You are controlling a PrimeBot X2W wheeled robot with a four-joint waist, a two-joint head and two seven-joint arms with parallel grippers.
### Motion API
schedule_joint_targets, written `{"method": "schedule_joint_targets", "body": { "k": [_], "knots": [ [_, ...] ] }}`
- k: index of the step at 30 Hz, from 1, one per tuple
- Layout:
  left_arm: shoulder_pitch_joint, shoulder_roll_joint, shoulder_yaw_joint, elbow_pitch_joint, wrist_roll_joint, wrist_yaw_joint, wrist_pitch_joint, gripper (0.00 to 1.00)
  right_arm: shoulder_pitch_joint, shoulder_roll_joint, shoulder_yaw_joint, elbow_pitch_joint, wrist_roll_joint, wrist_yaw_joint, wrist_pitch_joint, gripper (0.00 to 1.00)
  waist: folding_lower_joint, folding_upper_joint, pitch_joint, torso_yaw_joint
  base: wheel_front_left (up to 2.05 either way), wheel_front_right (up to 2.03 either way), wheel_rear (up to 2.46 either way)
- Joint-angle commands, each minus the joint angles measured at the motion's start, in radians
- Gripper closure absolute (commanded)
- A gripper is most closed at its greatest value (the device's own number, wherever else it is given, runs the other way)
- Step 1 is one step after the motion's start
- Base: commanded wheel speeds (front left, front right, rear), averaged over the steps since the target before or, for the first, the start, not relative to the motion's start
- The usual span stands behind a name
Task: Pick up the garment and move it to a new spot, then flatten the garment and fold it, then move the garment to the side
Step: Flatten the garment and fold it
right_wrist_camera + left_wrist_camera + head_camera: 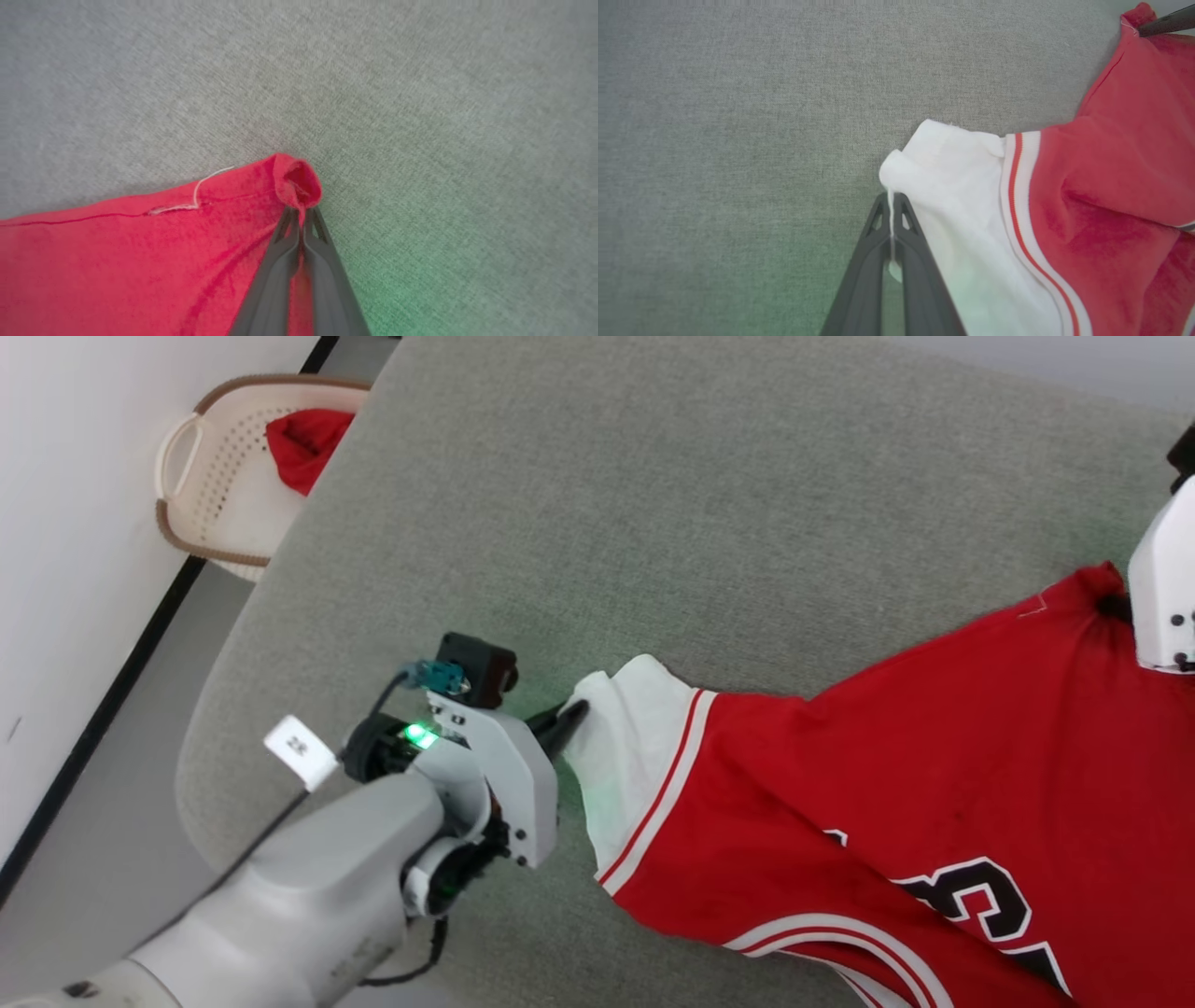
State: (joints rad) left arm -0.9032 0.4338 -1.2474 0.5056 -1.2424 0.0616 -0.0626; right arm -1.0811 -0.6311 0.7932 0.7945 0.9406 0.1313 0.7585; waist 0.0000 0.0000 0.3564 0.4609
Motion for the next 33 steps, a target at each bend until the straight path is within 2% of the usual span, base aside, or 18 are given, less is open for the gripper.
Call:
{"method": "schedule_joint_targets", "body": {
  "k": [1, 8, 16, 20, 24, 33],
  "knots": [
    [-0.018, 0.013, 0.003, 0.0, -0.006, -0.006, 0.01, 1.0, 0.004, 0.015, 0.01, 0.003, 0.009, -0.001, -0.009, 1.0, 0.0, 0.0, -0.017, -0.017, 0.0, 0.0, 0.0],
    [-0.121, 0.097, 0.011, -0.035, 0.009, -0.004, 0.102, 1.0, -0.051, 0.019, 0.025, -0.049, 0.02, -0.001, -0.066, 1.0, 0.0, 0.0, -0.088, -0.072, 0.0, 0.0, 0.0],
    [-0.34, 0.183, 0.03, -0.021, 0.05, -0.013, 0.247, 1.0, -0.14, 0.019, 0.054, -0.106, -0.01, -0.001, -0.171, 1.0, 0.0, 0.0, -0.183, -0.155, 0.0, 0.0, 0.0],
    [-0.453, 0.188, 0.046, 0.045, 0.066, -0.033, 0.295, 1.0, -0.204, 0.042, 0.052, -0.091, -0.047, -0.001, -0.254, 1.0, 0.0, 0.0, -0.22, -0.204, 0.0, 0.0, 0.0],
    [-0.559, 0.168, 0.06, 0.143, 0.086, -0.055, 0.32, 1.0, -0.265, 0.083, 0.061, -0.053, -0.09, -0.001, -0.327, 1.0, 0.0, 0.0, -0.248, -0.255, 0.0, 0.0, 0.0],
    [-0.762, 0.108, 0.059, 0.377, 0.162, -0.118, 0.279, 1.0, -0.405, 0.176, 0.043, 0.076, -0.189, -0.001, -0.539, 1.0, 0.0, 0.0, -0.269, -0.356, 0.0, 0.0, 0.0]
  ]
}}
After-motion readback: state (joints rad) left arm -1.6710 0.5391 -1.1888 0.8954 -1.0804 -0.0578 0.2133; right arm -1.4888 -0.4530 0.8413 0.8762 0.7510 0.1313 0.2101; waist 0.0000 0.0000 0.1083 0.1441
